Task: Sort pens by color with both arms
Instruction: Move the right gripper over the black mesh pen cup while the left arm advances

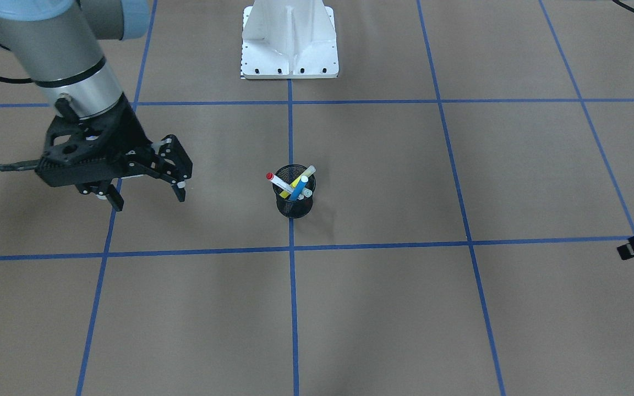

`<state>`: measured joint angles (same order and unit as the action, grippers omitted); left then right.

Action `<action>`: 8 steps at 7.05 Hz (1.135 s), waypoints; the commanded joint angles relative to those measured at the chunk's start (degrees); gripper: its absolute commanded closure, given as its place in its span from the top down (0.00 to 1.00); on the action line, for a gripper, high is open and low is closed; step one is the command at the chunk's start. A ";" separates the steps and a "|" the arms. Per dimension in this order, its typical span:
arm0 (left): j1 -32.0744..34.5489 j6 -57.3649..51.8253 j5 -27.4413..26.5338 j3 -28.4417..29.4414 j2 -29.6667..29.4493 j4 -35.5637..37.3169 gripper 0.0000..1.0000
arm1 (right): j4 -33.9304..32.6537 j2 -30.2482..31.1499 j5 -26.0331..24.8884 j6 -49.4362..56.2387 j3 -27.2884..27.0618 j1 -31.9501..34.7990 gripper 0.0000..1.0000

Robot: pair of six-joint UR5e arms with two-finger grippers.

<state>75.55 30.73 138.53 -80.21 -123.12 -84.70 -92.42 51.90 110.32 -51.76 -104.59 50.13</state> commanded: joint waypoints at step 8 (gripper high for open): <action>-20.44 32.99 -2.11 -19.29 0.08 -4.15 0.99 | 6.46 -6.89 -23.65 -3.35 5.88 -19.89 0.89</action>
<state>56.15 62.67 137.06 -99.25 -123.01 -88.14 -86.01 46.13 88.11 -55.13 -99.20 31.53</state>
